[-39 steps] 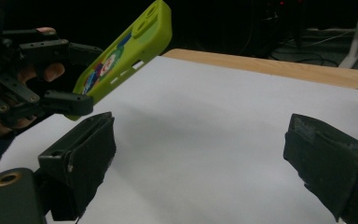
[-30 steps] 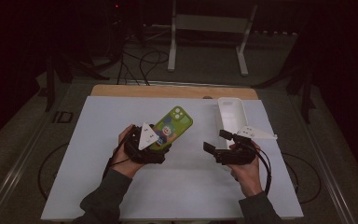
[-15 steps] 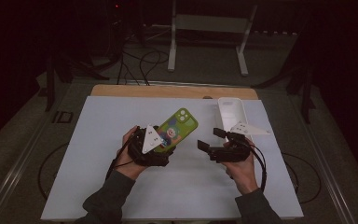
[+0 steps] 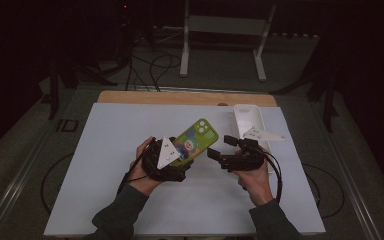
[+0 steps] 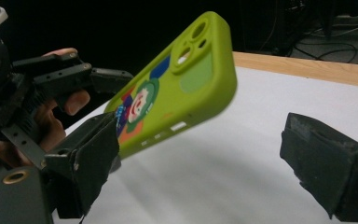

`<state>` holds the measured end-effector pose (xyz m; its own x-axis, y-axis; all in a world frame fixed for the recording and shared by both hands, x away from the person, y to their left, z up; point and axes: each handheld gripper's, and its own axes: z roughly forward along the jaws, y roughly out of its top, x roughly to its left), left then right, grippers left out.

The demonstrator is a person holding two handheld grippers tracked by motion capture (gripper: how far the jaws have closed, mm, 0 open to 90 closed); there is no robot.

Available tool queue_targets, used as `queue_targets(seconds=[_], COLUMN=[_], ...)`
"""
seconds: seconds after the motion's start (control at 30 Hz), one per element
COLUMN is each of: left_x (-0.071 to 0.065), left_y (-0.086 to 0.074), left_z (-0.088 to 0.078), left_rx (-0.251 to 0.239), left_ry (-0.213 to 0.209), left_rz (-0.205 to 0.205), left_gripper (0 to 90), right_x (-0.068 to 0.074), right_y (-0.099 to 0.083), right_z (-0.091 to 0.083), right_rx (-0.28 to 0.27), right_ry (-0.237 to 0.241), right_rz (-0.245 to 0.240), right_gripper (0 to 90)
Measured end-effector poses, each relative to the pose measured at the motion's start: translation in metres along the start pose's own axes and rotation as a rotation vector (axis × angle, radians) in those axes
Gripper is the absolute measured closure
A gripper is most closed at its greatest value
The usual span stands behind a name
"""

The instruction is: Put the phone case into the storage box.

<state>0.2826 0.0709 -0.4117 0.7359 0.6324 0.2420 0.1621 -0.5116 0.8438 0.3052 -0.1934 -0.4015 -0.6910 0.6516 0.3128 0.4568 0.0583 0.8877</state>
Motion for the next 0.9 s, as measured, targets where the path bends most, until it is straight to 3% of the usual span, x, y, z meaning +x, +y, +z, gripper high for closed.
queue_targets(seconds=[0.63, 0.9], left_x=[-0.012, -0.017], left_y=[0.005, 0.007], left_z=[0.000, -0.001], left_rx=[-0.029, -0.044], left_ry=[-0.027, -0.038], left_rz=[0.023, 0.032], left_gripper=[16.3, 16.3], right_x=[0.002, 0.003], right_y=[0.003, 0.003], right_z=[0.009, 0.012], right_rx=[0.003, 0.009], right_ry=[0.042, 0.067], right_rz=[0.040, 0.071], right_gripper=[10.9, 17.9])
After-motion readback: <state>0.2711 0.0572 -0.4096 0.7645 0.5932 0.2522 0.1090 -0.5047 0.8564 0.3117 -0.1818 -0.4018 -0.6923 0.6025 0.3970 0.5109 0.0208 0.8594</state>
